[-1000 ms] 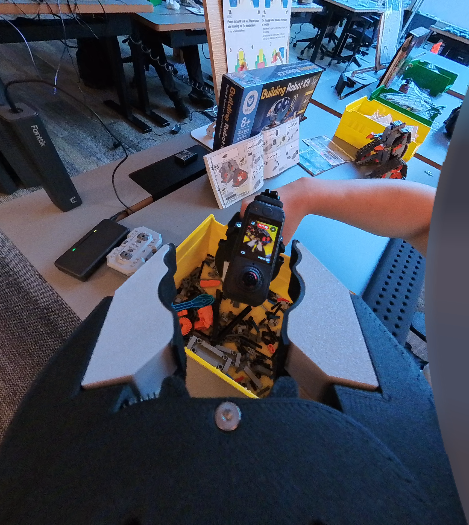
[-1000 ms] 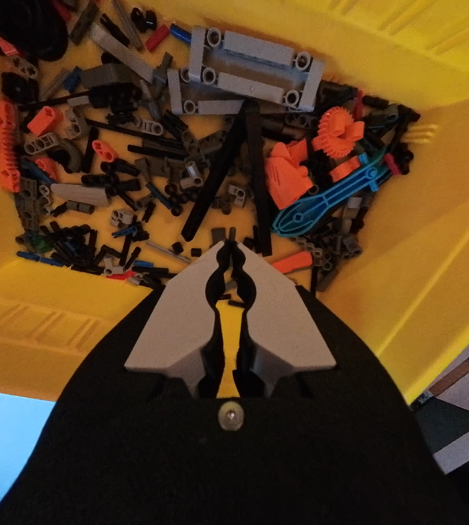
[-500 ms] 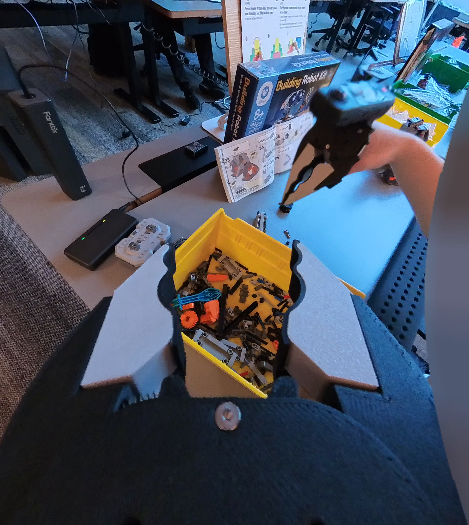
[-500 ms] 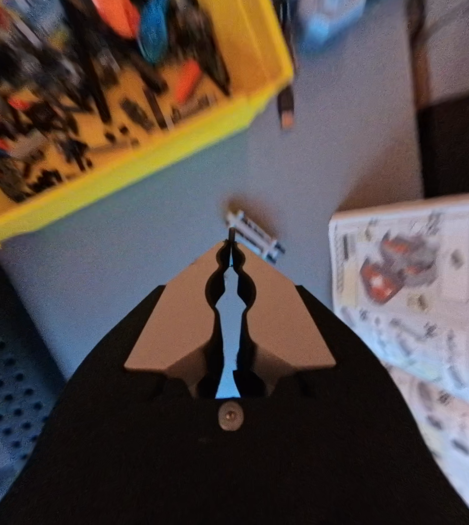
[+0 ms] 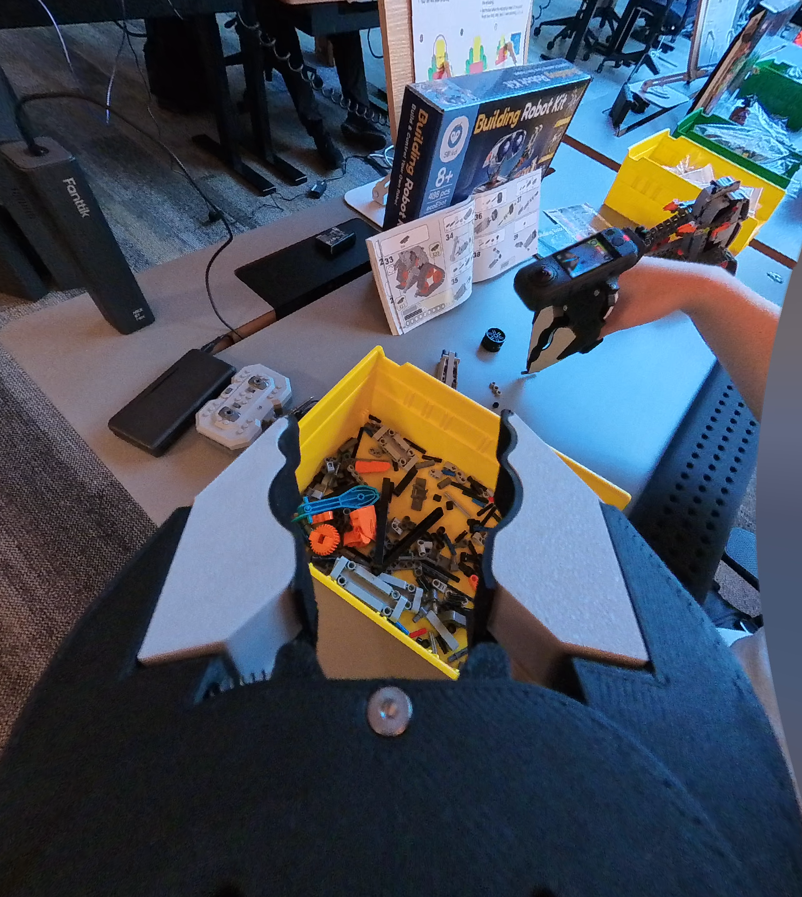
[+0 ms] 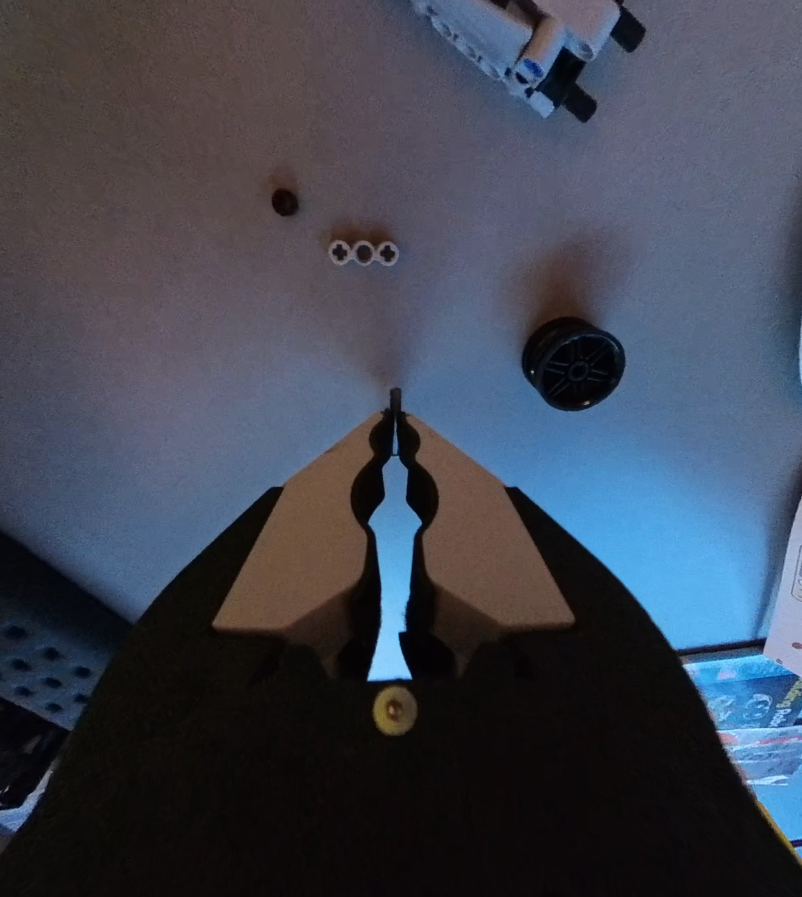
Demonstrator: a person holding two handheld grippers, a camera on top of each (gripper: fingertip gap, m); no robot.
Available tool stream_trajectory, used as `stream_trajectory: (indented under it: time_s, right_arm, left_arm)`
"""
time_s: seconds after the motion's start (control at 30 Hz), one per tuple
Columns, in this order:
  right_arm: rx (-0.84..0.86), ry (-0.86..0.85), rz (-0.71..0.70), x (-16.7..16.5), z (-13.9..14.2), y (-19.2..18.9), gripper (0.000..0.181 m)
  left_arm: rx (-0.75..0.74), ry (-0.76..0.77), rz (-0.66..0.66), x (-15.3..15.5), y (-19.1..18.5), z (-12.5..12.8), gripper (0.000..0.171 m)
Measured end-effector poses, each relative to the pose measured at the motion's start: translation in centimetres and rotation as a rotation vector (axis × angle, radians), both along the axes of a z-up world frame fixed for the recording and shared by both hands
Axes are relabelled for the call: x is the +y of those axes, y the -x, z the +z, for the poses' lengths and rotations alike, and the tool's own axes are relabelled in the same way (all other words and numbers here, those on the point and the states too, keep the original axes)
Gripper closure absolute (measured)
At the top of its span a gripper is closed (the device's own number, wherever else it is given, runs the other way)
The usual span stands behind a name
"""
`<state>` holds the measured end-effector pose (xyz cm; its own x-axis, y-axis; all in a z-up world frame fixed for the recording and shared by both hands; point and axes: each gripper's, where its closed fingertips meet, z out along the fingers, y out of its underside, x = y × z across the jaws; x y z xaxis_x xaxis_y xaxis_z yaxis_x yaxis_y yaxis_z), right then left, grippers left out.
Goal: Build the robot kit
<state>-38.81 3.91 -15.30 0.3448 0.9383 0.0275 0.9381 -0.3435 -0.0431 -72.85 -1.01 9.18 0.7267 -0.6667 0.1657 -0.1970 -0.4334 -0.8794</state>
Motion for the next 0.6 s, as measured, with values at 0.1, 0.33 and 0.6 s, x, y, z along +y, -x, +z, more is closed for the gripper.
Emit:
stream_trajectory:
  time_s: [0.1, 0.33, 0.6]
  right_arm:
    - [-0.010, -0.002, 0.002, 0.0, -0.4, -0.1, 0.180]
    - [0.018, -0.076, 0.021, 1.4, 2.0, -0.1, 0.178]
    - [0.699, -0.169, 0.324, -4.3, 17.4, 16.6, 0.150]
  left_arm:
    - [0.002, -0.001, 0.001, 0.0, 0.0, 0.0, 0.091]
    - [-0.007, -0.001, 0.004, -0.1, 0.2, 0.1, 0.089]
    - [-0.010, -0.004, 0.007, -0.1, 0.3, 0.2, 0.089]
